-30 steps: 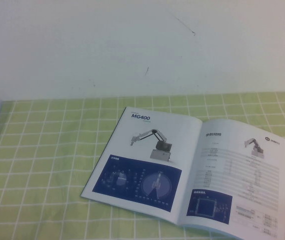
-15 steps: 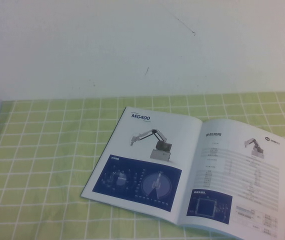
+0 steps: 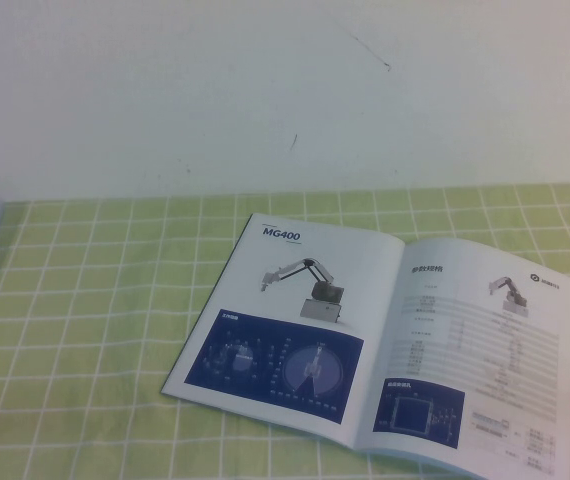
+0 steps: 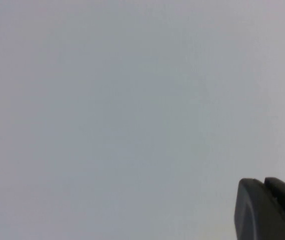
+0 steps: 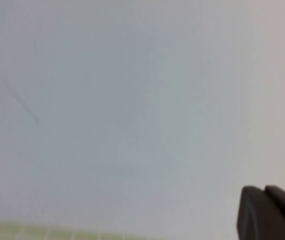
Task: Close book
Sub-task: 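Close the open booklet and leave it lying on the table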
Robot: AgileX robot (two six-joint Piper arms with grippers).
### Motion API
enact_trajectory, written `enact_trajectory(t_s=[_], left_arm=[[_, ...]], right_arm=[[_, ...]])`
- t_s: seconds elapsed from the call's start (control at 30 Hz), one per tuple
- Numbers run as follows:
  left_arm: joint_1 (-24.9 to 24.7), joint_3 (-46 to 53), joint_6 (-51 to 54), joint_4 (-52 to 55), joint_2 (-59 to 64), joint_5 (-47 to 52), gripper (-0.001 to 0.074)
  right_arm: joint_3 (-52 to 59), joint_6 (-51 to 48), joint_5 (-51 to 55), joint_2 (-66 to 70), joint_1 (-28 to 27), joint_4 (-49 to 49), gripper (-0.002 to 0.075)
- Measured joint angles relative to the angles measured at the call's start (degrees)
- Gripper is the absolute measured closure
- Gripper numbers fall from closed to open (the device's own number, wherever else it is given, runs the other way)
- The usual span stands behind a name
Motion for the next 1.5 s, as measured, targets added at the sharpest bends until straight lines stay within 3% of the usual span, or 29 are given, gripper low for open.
enact_trajectory(t_s=[0.2, 0.43, 0.67, 0.9, 1.0, 1.17, 1.37, 1.5], left_arm=[[0.0, 0.0, -0.1, 0.0, 0.0, -6.9, 0.0739], [0.0, -0.1, -4.1, -1.7, 0.0, -8.7, 0.0739], [0.0, -13.1, -4.8, -2.0, 2.6, 11.8, 0.0739], [0.0, -31.2, -5.5, -3.0, 21.3, 30.3, 0.0739], [0.0, -38.0, -5.9, -7.8, 29.1, 35.8, 0.0739], [0.0, -40.0, -5.7, -19.9, 41.9, 35.8, 0.0739], [0.0, -44.3, 9.1, -26.9, 55.9, 43.7, 0.0739], [0.0, -49.6, 18.0, -33.2, 64.5, 50.2, 0.0739]], right_arm=[[0.0, 3.5, -19.8, 0.0, 0.0, 0.0, 0.0729], [-0.1, 0.6, -23.6, 0.0, 0.0, 3.9, 0.0729], [-13.2, 2.2, 4.8, 0.4, 0.0, 6.2, 0.0729], [-28.1, 1.6, 24.1, 16.4, 0.0, 9.8, 0.0729], [-33.2, -4.8, 30.4, 25.8, 0.1, 14.0, 0.0729], [-39.6, -23.3, 34.7, 41.8, 0.2, 25.8, 0.0729], [-45.5, -41.2, 40.6, 61.6, 2.6, 40.6, 0.0729], [-47.1, -51.5, 39.5, 73.4, 8.2, 52.3, 0.0729]])
